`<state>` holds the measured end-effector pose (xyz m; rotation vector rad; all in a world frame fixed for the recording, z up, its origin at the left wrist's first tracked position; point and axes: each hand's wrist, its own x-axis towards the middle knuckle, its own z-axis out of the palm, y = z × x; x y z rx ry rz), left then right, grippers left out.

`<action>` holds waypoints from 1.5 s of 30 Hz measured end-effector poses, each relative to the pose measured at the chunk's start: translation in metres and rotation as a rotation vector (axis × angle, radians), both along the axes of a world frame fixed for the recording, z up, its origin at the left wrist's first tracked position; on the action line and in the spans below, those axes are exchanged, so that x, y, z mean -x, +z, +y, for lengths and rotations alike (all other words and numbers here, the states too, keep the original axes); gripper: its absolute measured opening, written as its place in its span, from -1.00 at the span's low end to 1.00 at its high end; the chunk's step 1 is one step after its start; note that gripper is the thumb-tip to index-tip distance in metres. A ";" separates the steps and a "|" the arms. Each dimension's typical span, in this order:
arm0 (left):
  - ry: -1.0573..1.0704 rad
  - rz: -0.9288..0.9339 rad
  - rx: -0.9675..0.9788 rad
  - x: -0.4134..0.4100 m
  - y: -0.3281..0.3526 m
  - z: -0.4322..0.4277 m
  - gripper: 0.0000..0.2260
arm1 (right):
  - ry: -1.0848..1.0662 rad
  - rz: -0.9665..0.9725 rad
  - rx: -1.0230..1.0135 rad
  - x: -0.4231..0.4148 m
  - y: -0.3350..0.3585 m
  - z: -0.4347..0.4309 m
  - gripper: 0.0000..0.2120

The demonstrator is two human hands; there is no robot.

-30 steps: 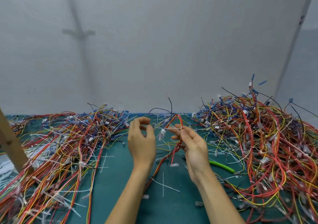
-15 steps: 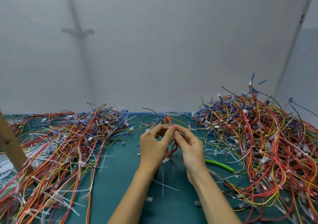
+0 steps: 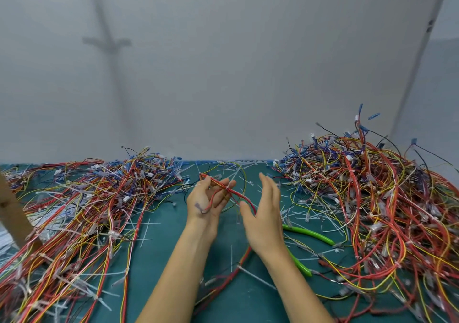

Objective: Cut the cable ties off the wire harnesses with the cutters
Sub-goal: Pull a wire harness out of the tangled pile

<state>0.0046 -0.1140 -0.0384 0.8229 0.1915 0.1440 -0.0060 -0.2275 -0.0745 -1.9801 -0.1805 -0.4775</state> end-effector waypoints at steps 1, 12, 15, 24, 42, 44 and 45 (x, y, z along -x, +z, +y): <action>-0.012 0.007 0.045 0.000 0.000 0.001 -0.79 | 0.044 0.083 -0.010 -0.001 0.000 0.000 -0.43; 0.012 0.030 0.061 -0.003 -0.008 0.010 -0.80 | 0.084 0.086 0.073 -0.003 -0.006 -0.002 -0.82; 0.051 0.056 0.056 -0.003 -0.008 0.009 -0.81 | 0.078 0.065 0.084 -0.003 -0.007 -0.001 -0.83; 0.148 0.108 0.149 -0.010 -0.009 0.014 -0.75 | 0.080 -0.012 0.238 0.000 -0.007 0.002 -0.82; 0.169 0.085 0.380 -0.016 -0.006 0.030 -0.68 | 0.413 0.330 -0.181 -0.001 0.007 -0.013 -0.91; 0.120 0.080 0.342 -0.014 -0.008 0.031 -0.75 | 0.383 0.283 -0.357 -0.001 0.009 -0.012 -0.89; 0.070 0.080 0.286 -0.013 -0.009 0.031 -0.75 | 0.362 0.260 -0.425 -0.001 0.010 -0.011 -0.88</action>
